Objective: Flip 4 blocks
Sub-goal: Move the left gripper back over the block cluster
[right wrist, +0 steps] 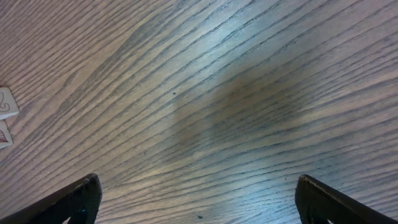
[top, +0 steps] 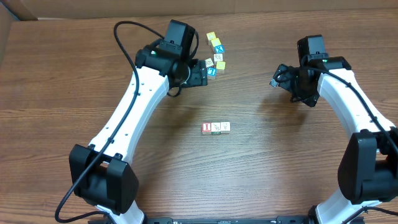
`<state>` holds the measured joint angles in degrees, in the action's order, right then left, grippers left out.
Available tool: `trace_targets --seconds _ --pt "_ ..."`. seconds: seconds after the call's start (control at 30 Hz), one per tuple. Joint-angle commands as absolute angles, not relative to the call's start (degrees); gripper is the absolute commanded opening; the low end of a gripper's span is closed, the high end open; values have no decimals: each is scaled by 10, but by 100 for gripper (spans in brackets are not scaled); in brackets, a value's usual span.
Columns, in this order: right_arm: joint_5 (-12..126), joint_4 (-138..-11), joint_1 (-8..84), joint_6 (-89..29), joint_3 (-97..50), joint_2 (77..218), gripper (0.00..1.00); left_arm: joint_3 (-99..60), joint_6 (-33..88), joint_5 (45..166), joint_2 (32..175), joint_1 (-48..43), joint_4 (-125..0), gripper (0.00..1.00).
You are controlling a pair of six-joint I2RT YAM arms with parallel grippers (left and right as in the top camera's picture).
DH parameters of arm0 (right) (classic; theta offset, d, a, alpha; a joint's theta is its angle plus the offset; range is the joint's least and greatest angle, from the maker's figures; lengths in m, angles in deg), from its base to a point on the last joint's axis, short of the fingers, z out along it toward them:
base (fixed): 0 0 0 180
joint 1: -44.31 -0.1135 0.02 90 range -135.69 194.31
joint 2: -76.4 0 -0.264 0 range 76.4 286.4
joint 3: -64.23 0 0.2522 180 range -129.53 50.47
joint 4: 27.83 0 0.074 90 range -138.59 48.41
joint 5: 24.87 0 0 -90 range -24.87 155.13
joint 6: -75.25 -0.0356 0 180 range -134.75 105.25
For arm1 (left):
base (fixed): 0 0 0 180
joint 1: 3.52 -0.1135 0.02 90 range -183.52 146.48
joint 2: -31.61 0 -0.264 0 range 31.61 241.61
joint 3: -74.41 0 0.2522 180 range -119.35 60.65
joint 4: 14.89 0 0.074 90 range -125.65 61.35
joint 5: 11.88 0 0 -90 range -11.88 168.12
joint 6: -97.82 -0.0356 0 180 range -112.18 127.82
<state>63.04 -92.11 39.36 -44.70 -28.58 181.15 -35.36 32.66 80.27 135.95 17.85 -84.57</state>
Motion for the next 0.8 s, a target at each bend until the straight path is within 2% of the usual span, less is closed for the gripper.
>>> trace_targets --seconds 0.0,0.77 --pt "636 -918 395 -445 -292 1810 100 -347 314 805 1373 190 -817 81" --pt "636 -918 395 -445 -292 1810 100 -347 257 802 1580 212 -575 68"
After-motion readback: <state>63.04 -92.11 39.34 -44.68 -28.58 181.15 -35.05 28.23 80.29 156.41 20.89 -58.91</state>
